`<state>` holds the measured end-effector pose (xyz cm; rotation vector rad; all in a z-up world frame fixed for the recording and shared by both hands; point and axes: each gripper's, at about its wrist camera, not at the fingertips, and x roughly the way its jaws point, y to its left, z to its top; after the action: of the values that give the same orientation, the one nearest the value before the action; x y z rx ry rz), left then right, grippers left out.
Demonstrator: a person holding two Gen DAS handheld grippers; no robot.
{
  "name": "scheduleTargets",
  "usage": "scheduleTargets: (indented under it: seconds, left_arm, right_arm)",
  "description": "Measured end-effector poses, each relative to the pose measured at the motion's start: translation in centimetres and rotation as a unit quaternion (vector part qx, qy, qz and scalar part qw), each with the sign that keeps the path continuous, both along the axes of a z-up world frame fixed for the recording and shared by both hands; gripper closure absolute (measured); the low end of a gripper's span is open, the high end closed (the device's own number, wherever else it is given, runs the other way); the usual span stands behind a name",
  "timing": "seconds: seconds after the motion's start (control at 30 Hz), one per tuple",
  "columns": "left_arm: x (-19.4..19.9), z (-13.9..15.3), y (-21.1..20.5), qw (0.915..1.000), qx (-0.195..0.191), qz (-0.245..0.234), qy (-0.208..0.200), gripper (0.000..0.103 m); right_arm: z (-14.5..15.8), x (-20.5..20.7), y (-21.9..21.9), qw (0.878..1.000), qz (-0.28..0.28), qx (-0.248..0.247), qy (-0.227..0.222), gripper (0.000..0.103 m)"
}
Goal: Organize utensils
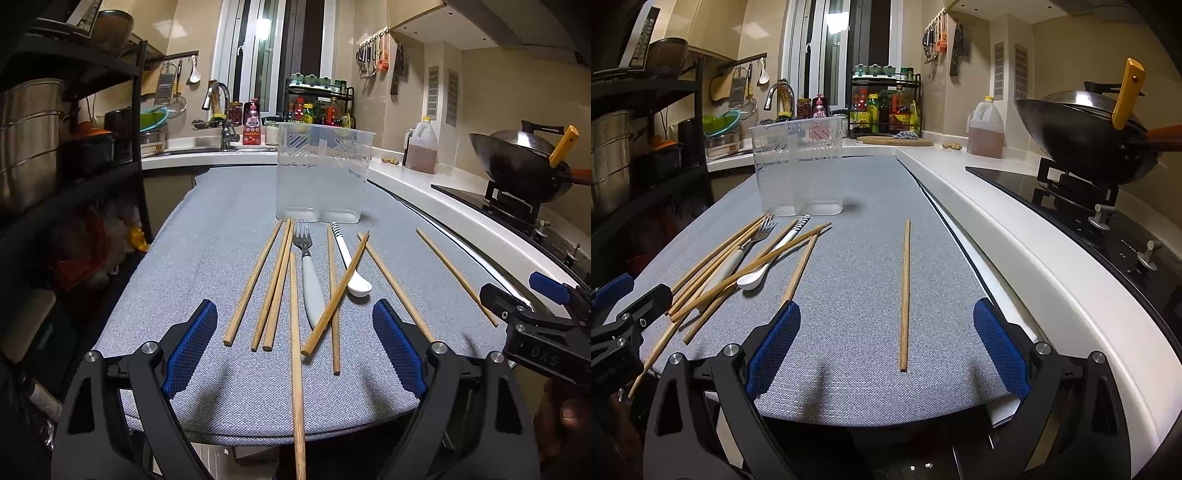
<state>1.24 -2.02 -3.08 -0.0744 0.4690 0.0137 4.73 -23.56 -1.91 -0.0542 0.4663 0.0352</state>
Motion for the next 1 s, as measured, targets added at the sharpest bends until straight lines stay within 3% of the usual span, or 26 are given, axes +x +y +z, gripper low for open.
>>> scheduleTargets:
  seconds: [1.0]
  left_arm:
    - [-0.09, 0.03, 0.34, 1.0000, -0.001, -0.008, -0.005, 0.020]
  right_arm:
    - [0.19, 0.14, -0.39, 1.000, -0.006, -0.003, -0.011, 0.010]
